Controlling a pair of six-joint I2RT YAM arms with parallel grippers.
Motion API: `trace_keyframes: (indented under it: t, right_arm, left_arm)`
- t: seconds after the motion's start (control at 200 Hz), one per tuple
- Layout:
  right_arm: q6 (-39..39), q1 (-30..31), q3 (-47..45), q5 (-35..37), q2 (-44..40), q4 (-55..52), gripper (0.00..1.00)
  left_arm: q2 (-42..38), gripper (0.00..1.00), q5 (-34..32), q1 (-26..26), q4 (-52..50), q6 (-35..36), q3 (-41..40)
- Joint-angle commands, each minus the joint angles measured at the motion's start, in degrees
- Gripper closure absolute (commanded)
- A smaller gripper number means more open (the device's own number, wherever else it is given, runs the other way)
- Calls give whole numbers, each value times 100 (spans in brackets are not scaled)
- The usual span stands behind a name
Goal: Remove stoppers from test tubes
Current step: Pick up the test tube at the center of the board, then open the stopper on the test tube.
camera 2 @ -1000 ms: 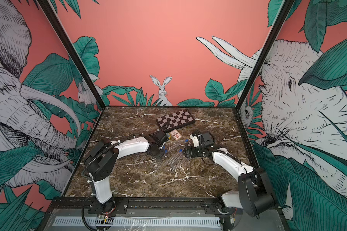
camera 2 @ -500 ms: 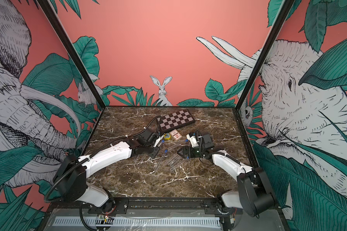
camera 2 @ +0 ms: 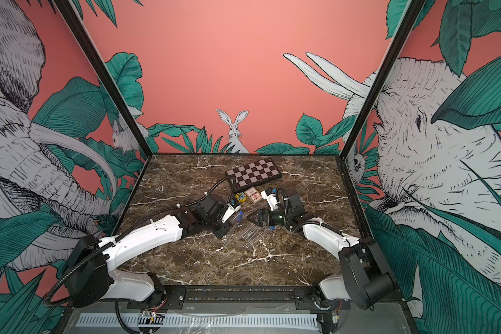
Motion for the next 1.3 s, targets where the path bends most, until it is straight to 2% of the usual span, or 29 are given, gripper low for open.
trace_keyframes:
  t: [0.0,0.325,0.59,0.935,1.295]
  right_arm:
    - [78,116,182,-120,140,334,18]
    - [505,233,196,-327,375,1054,34]
    - [548,283,267,-305,495,1045,44]
    - [566,313,314,-314,586,1073,61]
    - [762,317,263,-384,628,1363,66]
  left_arm:
    - [-3,89,273,-44,128,155,59]
    - [44,89,507,-154,192,203,34]
    - [50,89,604,-216,236,251,39]
    - [16,89,597,-217,235,274,14]
    - [-31,90,590,-212,280,280,8]
